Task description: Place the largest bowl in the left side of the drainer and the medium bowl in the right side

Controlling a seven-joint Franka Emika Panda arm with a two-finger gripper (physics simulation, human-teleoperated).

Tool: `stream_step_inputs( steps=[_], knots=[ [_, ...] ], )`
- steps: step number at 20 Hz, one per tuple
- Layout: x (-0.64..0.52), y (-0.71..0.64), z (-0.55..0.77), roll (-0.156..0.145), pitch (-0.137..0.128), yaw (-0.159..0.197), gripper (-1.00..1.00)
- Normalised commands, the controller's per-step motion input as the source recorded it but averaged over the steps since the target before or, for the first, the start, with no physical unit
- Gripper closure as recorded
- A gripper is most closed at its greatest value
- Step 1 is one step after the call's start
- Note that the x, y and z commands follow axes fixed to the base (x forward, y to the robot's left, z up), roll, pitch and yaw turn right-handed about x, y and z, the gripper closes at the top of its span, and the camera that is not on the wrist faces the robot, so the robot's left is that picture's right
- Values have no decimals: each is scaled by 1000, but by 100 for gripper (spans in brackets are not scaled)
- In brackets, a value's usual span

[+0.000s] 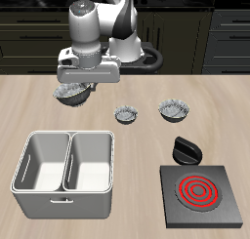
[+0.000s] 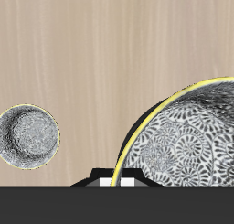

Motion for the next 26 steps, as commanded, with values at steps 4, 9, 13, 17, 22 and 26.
stream_step_inputs(
  steps=[4, 9, 13, 17, 22, 26],
  knots=[
    [-35, 29, 440, -10, -59, 7, 100],
    [-8, -41, 428, -28, -51, -8, 100],
    [18, -42, 398, -13, -53, -10, 100],
    [31, -30, 142, -15, -17, -9, 100],
    [266, -36, 139, -13, 15, -13, 100],
    [417, -47, 139, -34, 31, -40, 100]
  ],
)
